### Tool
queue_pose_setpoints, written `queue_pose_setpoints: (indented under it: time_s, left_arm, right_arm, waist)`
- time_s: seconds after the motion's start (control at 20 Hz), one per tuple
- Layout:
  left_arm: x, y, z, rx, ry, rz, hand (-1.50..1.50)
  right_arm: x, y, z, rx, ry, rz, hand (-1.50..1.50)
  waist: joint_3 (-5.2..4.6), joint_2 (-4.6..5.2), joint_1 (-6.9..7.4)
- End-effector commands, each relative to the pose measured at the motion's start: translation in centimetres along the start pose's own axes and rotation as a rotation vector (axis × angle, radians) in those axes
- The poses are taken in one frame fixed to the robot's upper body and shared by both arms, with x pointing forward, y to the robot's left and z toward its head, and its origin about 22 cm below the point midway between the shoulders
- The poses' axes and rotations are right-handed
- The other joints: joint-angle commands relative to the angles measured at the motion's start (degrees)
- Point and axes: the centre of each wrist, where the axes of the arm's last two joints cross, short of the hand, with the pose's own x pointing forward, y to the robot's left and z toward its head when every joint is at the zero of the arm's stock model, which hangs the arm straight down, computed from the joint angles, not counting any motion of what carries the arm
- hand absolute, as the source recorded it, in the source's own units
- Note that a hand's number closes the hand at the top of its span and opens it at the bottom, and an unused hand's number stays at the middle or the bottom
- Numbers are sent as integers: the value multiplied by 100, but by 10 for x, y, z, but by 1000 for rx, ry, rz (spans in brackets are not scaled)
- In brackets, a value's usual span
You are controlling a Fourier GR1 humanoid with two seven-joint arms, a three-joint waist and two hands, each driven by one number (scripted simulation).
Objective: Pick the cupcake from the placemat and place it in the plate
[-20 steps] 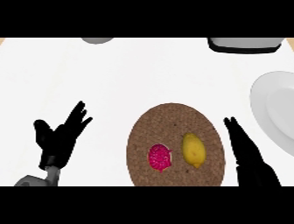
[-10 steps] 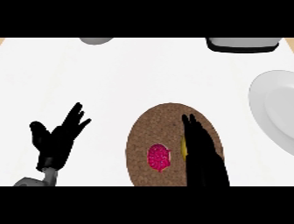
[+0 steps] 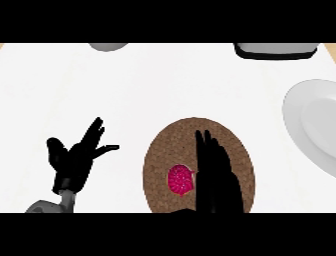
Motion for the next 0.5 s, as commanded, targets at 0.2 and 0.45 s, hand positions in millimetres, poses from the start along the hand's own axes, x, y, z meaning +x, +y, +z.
queue_pose_setpoints:
  time_s: [0.2,0.45]
  left_arm:
    - [-15,15,12,43,54,-18,0]
    - [3,3,6,48,55,-14,0]
  right_arm:
    - [-2,21,-12,-5,203,52,-150]
    - [-5,26,-32,16,199,33,-150]
  waist:
    - [-13,29,35]
    - [-10,32,38]
